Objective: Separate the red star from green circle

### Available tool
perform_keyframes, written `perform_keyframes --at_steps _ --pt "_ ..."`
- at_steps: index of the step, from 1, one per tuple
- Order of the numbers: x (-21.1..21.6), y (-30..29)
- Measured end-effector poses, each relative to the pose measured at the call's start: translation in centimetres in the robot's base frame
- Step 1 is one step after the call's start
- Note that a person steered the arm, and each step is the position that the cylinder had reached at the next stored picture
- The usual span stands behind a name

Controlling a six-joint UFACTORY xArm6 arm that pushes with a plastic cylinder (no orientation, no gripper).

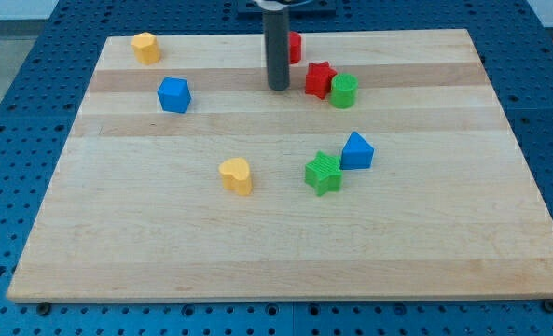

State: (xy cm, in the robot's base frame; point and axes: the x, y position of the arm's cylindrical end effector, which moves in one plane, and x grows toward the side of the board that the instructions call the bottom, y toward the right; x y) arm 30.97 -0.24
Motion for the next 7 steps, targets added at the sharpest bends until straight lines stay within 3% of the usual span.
perform_keyframes --at_steps 3,5,7 --pt "1.1 7.1" --pt "4.7 7.1" --pt "1.9 9.7"
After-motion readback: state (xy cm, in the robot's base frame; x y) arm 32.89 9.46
